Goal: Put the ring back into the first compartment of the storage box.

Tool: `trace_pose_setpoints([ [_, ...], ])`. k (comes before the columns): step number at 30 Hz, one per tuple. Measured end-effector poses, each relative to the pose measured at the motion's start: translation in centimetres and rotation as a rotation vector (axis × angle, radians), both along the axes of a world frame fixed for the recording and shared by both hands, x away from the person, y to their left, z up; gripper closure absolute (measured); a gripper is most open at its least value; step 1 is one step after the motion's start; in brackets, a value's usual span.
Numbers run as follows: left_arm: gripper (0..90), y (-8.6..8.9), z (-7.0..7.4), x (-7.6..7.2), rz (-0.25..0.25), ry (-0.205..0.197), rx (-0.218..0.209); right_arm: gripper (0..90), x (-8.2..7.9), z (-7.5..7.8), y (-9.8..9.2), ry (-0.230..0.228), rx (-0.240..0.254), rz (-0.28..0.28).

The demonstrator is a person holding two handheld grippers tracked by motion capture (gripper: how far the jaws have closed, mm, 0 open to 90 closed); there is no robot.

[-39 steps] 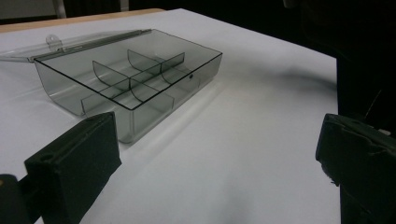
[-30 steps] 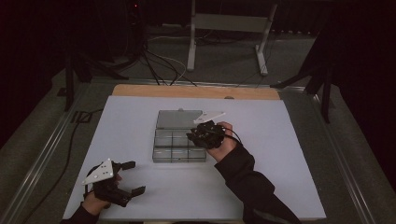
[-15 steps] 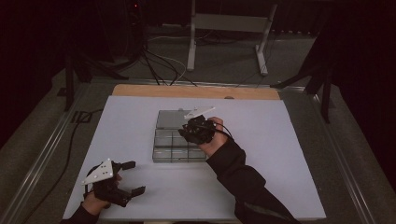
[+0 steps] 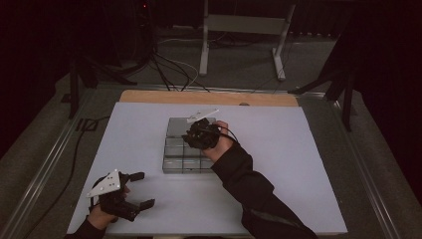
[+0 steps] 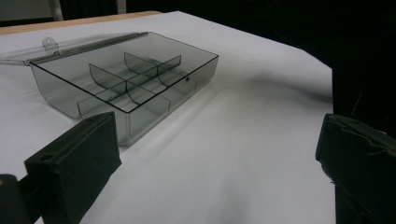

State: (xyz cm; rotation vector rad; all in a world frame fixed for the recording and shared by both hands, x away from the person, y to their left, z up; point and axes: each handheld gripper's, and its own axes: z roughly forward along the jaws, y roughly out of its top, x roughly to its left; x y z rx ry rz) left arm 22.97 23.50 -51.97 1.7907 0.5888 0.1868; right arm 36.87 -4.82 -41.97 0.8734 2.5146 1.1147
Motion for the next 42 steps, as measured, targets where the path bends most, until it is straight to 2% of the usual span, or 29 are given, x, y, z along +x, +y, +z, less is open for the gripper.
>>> trace_pose_setpoints([
  [18,0.4,0.0,0.0,0.0,-0.002,0.001,0.001,71.8,1.2,-2.0,2.9,0.049,0.003,0.017],
  [34,0.4,0.0,0.0,0.0,-0.004,0.0,-0.004,71.8,2.1,-4.1,4.0,0.085,-0.013,0.01],
  [42,0.4,0.0,0.0,0.0,-0.004,-0.004,0.002,71.7,2.7,-5.5,4.0,0.129,-0.018,0.0],
])
